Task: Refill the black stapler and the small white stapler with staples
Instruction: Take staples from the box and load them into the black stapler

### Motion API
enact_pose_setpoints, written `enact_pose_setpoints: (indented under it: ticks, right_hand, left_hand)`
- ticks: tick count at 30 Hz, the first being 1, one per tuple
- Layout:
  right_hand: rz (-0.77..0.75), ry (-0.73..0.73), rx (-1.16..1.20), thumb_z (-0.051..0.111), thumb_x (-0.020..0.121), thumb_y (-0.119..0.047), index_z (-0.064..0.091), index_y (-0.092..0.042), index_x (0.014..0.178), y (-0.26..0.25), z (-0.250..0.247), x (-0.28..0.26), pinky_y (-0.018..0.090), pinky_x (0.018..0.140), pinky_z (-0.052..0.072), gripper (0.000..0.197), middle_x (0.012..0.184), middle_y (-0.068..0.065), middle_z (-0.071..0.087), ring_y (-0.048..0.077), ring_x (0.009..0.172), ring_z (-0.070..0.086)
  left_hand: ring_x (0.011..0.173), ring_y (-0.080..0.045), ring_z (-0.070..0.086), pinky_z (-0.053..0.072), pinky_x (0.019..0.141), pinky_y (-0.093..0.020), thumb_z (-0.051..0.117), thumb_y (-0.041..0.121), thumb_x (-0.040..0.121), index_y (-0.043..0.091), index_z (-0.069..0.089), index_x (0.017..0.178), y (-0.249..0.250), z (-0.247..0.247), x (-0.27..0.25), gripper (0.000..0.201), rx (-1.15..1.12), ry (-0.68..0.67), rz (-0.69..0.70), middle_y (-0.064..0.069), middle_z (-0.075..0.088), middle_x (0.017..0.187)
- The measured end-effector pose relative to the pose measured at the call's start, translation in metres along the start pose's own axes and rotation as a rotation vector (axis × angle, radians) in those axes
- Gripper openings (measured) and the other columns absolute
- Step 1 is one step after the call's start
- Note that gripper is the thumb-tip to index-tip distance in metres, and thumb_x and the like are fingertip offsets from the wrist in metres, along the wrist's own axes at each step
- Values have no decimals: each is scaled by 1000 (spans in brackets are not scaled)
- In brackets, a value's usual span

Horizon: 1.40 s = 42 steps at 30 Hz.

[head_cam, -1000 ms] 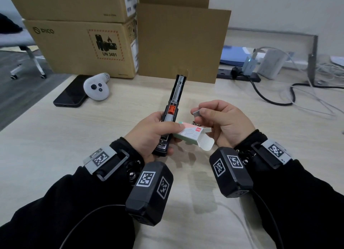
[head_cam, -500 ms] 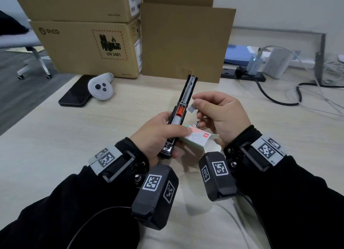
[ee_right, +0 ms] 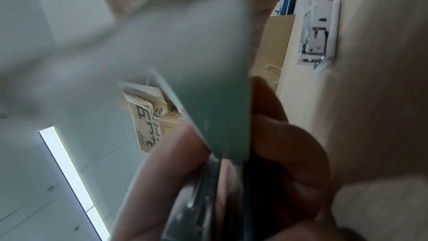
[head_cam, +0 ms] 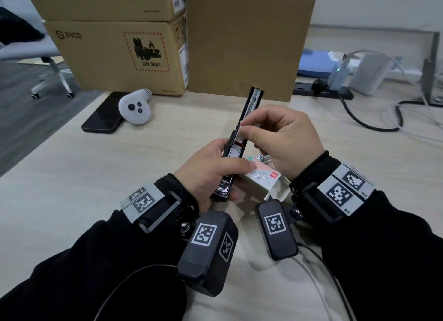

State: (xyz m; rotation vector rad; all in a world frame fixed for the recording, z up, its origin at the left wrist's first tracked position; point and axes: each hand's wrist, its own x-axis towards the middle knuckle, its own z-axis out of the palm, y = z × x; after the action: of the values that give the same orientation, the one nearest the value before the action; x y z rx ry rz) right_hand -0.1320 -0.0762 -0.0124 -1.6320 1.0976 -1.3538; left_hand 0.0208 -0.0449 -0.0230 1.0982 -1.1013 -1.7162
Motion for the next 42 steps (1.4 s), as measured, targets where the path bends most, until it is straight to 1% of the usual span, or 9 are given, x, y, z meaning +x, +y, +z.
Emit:
enact_pose_setpoints:
  ticks: [8, 19, 24, 29, 32, 34, 37, 39, 42]
  right_hand:
    - [24, 23, 2, 76, 83, -1, 75, -7, 85, 3, -2, 0, 13, 53, 43, 7, 66, -3, 67, 1, 51, 54]
    - [1, 32, -3, 75, 84, -3, 75, -11, 83, 2, -4, -1, 13, 53, 41, 8, 78, 20, 72, 1, 50, 53]
    - [-18, 10, -68, 76, 84, -6, 75, -13, 83, 4, -5, -1, 14, 57, 45, 8, 75, 4, 73, 1, 58, 59]
    - [-46, -7, -88, 77, 82, -9, 76, -15, 83, 5, -5, 0, 42, 74, 59, 7, 81, 10, 76, 35, 80, 70]
    - [-52, -13, -103, 77, 82, -11, 77, -17, 82, 3, -4, -1, 49, 72, 57, 5, 82, 11, 75, 43, 80, 67]
    - [-44, -7, -122, 77, 82, -12, 77, -19, 82, 3, -5, 0, 45, 66, 57, 7, 80, 7, 75, 38, 74, 66]
    - [-19, -13, -122, 76, 85, -11, 77, -17, 84, 4, -7, 0, 21, 54, 44, 6, 71, -6, 71, 6, 54, 56]
    - [-8, -22, -123, 76, 85, -11, 77, -17, 83, 4, -7, 0, 19, 54, 42, 7, 70, -8, 70, 3, 53, 52]
    - [-19, -42, -131, 77, 83, -15, 77, -21, 81, 5, -5, 0, 38, 61, 54, 7, 77, 1, 74, 31, 67, 62]
  left_hand:
    - [40, -15, 62, 43, 32, -19, 69, -1, 85, 7, 51, 121, -1, 0, 0, 41, 13, 9, -3, -4, 71, 65]
    - [41, -15, 61, 42, 31, -20, 67, -2, 87, 8, 52, 119, -1, 1, 1, 37, 30, 27, -8, -3, 71, 65]
    - [41, -16, 62, 42, 32, -19, 67, -2, 87, 7, 52, 120, -1, 2, 0, 37, 28, 19, -10, -4, 72, 66]
    - [43, -17, 63, 42, 32, -20, 69, -1, 86, 8, 52, 123, -1, 2, 0, 41, 47, 25, -9, -5, 72, 67]
    - [43, -17, 62, 42, 32, -20, 69, -1, 86, 8, 52, 122, -1, 2, 0, 40, 40, 33, -9, -7, 71, 70]
    - [43, -17, 62, 42, 32, -20, 68, -2, 86, 8, 53, 121, -1, 2, -1, 39, 36, 33, -7, -9, 71, 73]
    - [42, -16, 62, 42, 32, -19, 67, -3, 87, 8, 53, 119, 0, 3, -1, 36, 24, 29, -7, -8, 71, 71]
    - [42, -16, 62, 42, 32, -19, 67, -3, 86, 8, 53, 119, -1, 3, -1, 37, 29, 28, -4, -7, 71, 70]
    - [43, -16, 62, 42, 32, -20, 69, -1, 85, 8, 53, 121, -1, 2, 0, 40, 41, 32, -6, -9, 71, 73]
